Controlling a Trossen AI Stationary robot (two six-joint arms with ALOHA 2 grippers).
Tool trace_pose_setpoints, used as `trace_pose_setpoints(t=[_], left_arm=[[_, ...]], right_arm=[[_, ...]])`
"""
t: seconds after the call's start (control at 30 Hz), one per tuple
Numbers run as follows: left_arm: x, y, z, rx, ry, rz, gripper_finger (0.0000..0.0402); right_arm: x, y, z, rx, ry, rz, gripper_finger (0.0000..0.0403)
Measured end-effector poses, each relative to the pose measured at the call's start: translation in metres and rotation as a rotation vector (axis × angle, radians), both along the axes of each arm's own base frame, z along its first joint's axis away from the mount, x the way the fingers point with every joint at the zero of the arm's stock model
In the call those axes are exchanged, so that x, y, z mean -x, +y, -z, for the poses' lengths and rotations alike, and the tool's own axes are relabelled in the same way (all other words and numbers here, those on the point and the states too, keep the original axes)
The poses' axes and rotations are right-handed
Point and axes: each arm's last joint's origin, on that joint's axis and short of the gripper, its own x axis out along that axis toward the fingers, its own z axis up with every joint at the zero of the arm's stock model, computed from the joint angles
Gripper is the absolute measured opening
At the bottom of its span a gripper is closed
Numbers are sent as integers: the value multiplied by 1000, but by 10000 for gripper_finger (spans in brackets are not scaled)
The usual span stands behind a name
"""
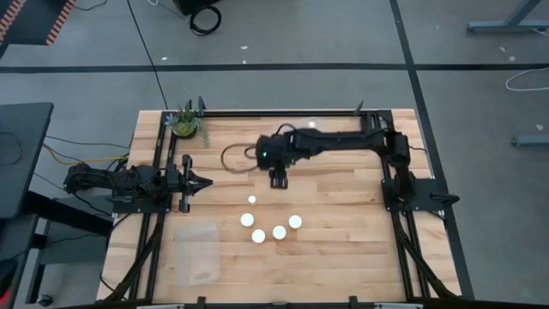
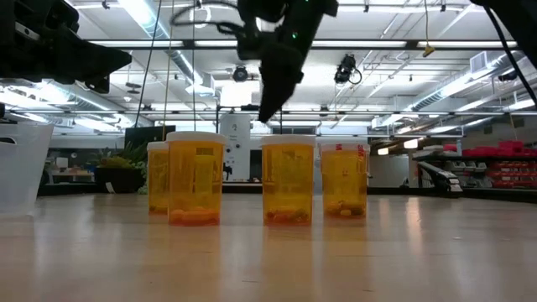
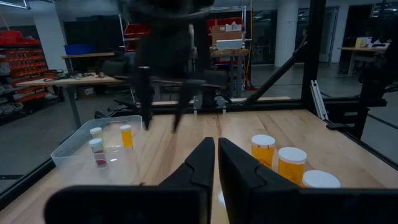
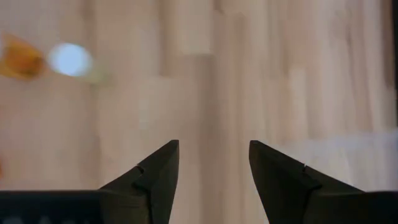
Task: Pick and place medicine bottles into bin by pill shape (circle, oval)
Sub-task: Put the small yellow pill bottle into the top transparent bin
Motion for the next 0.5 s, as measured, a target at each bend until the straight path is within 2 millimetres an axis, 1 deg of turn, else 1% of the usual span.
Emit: trace_pose_setpoints(t=[0.13,0.3,0.4,0.5], left_arm=[[0,0,0,0,0,0,26],[0,0,0,0,0,0,33],[0,0,0,0,0,0,36],[0,0,0,0,0,0,33]], right_arm=[[-8,29,-3,9,-69,-77,202],[-17,58,-9,0,-182,-146,202],[-22,73,-13,-30,-253,-181,202],[-23,80,-17,-34,-273,-198,202]])
